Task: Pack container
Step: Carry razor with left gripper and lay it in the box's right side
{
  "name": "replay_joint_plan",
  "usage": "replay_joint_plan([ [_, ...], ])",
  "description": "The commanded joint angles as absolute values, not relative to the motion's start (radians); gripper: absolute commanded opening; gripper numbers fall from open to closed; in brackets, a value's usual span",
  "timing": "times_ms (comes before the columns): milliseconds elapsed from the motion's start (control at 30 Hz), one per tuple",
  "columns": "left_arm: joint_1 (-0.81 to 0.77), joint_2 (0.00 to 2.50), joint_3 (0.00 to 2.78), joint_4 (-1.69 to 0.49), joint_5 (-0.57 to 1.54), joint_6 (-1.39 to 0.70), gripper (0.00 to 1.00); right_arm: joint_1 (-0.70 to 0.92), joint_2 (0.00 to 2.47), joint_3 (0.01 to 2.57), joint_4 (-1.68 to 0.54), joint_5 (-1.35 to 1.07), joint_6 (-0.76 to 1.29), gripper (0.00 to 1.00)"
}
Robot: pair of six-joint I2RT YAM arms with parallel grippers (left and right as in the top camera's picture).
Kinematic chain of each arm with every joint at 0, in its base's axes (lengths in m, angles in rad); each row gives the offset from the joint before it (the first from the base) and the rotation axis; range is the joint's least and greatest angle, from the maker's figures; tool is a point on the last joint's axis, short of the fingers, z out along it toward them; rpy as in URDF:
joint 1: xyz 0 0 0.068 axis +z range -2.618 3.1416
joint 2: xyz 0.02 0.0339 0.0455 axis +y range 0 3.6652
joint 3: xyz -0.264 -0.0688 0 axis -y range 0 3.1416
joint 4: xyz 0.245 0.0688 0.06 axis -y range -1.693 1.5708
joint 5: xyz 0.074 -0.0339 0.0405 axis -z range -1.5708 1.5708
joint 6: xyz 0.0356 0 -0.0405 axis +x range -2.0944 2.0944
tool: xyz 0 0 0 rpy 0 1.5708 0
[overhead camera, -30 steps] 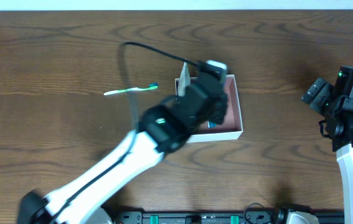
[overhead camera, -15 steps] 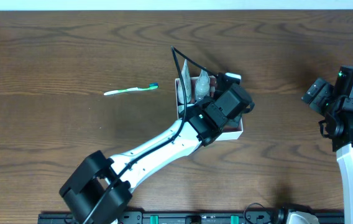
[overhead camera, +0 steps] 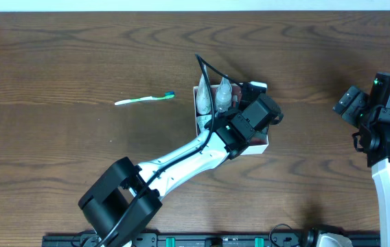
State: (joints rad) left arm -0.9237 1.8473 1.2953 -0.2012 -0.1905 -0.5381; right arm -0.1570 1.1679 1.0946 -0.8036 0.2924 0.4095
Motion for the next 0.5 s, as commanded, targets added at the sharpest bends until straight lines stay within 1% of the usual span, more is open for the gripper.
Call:
replay_joint_plan([
  [0,-0.923,1.863,1.302,-0.195,-0.211,-0.553,0.06,-0.165,1.167,1.097,-0.805,0.307,0.411,0.99],
  [67,-0.923,1.868,1.302,-0.189,-0.211,-0.553,0.08,-0.165,1.167,1.097,-0.805,0.307,0.411,0.99],
  [200,-0.923,1.868,1.302,-0.165,-0.211,-0.552,0.17,-0.165,1.167,1.097,-0.805,0.307,0.411,0.99],
  [233,-0.923,1.868,1.302,-0.155,-0.211,-0.551,0.17,-0.165,1.167,1.097,-0.805,0.307,0.411,0.99],
  [267,-0.923,1.868,1.302,-0.148,-0.211,-0.551,0.21,-0.165,1.167,1.097,-0.805,0.307,0.411,0.99],
  [333,-0.923,1.868,1.302,-0.133,-0.211,-0.551,0.23,-0.165,1.167,1.097,-0.805,0.307,0.411,0.99],
  [433,-0.923,1.861,1.303,-0.121,-0.210,-0.524,0.30,-0.165,1.167,1.097,-0.805,0.307,0.411,0.99],
  [467,-0.923,1.855,1.303,-0.121,-0.210,-0.511,0.31,-0.165,1.167,1.097,-0.805,0.307,0.411,0.99],
])
